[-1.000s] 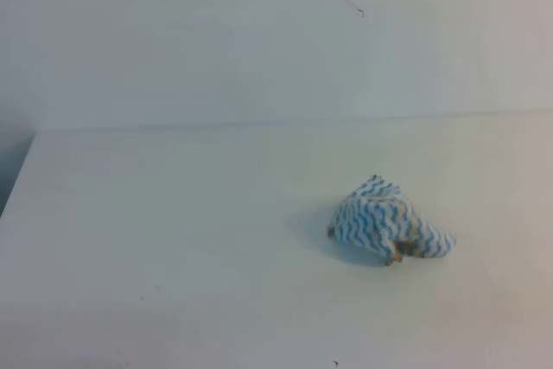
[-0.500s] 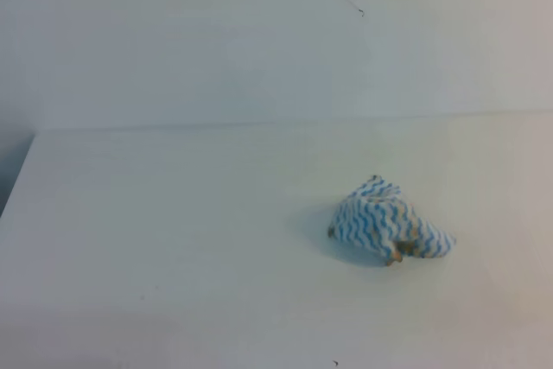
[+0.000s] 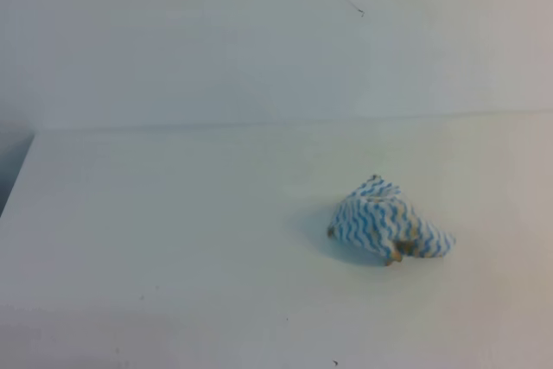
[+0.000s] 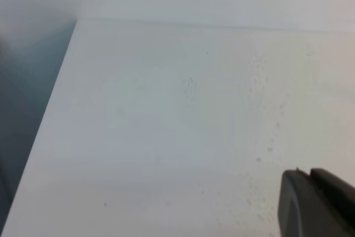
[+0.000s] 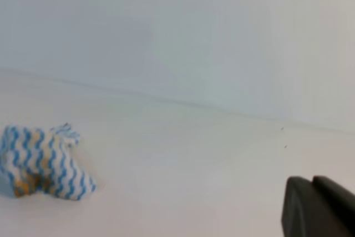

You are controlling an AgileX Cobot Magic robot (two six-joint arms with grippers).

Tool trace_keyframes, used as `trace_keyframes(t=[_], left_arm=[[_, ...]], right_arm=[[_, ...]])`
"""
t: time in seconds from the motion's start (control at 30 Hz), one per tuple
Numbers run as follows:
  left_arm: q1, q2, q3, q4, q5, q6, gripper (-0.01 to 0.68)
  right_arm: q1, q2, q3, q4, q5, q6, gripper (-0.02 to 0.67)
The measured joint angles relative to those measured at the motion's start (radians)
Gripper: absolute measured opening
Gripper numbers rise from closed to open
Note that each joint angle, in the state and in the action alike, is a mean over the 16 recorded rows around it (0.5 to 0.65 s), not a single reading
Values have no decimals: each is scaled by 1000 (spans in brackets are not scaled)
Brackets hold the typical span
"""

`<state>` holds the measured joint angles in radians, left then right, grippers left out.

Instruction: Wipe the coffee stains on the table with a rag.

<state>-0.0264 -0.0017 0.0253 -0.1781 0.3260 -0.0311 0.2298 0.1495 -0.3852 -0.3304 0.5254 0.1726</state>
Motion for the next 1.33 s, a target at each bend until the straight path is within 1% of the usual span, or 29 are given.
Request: trace_keyframes(t=[0.23,0.4,0.57,0.77,0.97,1.33], left_arm=[[0,2,-8,0,0,0,-4],[0,2,-17,0,0,0,-4],[0,2,-22,0,0,0,-4],[0,2,-22,0,0,-1,-4],[0,2,-25,0,0,-2,-4],[0,2,-25,0,-2,-3,-4]], right_arm=[[-121,-85,108,83,-167,-96,0],[-163,-143,214,140,-238,-112,0],[-175,-175,306,205,-247,-113,0],[-182,-179,372,261,-230,-119,0],[-185,-178,401,293,-220,-131,0],[-186,-177,413,291,-215,-154,-1]])
